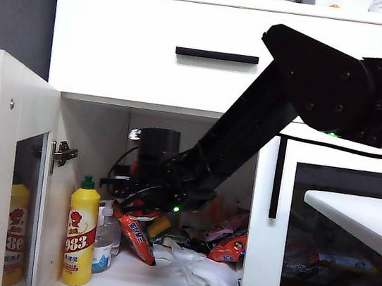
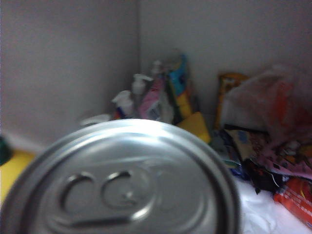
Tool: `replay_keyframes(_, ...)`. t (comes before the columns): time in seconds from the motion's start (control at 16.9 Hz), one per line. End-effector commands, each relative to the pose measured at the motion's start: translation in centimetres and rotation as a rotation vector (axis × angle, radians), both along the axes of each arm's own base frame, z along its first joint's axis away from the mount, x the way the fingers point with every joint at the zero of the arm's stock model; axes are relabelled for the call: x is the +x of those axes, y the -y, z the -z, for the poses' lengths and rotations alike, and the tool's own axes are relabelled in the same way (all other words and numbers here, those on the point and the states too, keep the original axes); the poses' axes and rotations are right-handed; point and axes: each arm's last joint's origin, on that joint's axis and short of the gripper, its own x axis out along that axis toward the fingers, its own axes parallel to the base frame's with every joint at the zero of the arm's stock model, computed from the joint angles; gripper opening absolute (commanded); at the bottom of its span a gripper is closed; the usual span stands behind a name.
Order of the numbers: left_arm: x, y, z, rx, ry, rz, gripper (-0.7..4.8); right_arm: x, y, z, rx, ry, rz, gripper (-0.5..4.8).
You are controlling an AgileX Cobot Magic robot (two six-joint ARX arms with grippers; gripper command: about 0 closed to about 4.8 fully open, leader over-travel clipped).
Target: Open the left door of the white cabinet, pick up a can of beverage from the table on the right, place it inside the cabinet, and finally close the cabinet door.
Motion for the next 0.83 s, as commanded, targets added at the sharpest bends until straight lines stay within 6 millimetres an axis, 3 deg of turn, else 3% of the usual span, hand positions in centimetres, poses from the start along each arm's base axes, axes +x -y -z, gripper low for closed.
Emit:
replay_keyframes(0.06, 0.02, 0.00, -0.10, -0.002, 0.007, -0.003, 4.79, -0.32, -0.73, -1.48, -0.023, 0.041, 0.000, 1.27)
replay_keyframes(0.83, 0.01, 0.00, -0.09, -0.002, 0.007, -0.003, 4.79, -0.27, -0.65, -2.00, 0.101, 0.062, 0.002, 1.27)
